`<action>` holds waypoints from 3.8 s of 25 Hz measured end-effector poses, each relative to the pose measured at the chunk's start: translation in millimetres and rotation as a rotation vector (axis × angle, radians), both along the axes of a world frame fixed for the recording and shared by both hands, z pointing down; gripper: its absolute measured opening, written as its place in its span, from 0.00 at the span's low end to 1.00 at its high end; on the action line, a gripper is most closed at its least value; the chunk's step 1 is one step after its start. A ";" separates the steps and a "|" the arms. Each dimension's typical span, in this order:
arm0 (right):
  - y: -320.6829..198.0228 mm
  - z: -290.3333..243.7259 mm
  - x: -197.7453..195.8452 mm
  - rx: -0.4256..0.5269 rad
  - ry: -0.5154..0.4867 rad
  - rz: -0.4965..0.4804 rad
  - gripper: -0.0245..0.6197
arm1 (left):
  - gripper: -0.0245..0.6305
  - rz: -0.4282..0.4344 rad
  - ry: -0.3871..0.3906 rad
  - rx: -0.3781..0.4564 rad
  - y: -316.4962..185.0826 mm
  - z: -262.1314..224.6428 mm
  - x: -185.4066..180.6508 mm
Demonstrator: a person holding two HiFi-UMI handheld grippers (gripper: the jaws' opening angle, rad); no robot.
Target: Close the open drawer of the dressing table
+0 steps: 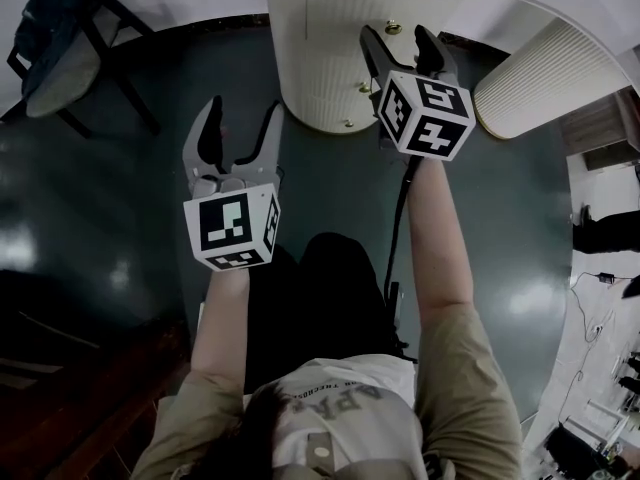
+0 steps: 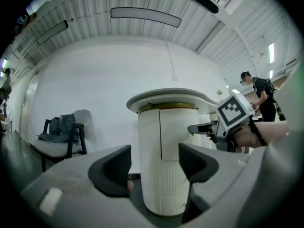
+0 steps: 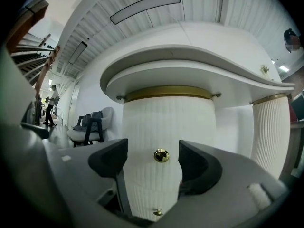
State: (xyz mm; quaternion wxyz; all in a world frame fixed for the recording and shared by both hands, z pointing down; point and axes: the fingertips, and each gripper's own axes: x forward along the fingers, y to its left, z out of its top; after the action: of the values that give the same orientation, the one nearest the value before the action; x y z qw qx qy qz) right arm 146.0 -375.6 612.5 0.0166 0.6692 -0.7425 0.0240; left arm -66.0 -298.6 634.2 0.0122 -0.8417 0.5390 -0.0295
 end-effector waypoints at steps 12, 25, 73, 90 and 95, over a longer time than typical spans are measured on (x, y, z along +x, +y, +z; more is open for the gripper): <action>26.3 -27.5 6.5 -0.002 0.049 0.063 0.58 | 0.52 0.017 -0.002 -0.030 -8.2 -40.5 2.9; 79.6 -125.2 12.5 -0.127 0.073 0.073 0.58 | 0.52 0.022 -0.033 -0.127 4.9 -166.2 13.4; 191.8 -474.5 -11.7 -0.014 0.028 0.084 0.16 | 0.16 0.127 -0.050 -0.008 59.8 -493.0 27.2; 184.7 -474.6 -25.4 -0.013 0.014 0.048 0.05 | 0.05 0.133 -0.088 0.002 55.6 -483.2 15.7; 184.4 -479.0 -26.4 -0.003 0.023 0.044 0.05 | 0.05 0.130 -0.083 0.010 52.1 -487.8 13.9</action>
State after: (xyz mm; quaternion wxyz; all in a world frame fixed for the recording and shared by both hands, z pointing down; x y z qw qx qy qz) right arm 119.6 -191.2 133.5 0.0256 0.6856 -0.7273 0.0176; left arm -52.2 -246.5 146.4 0.0407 -0.8729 0.4823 -0.0607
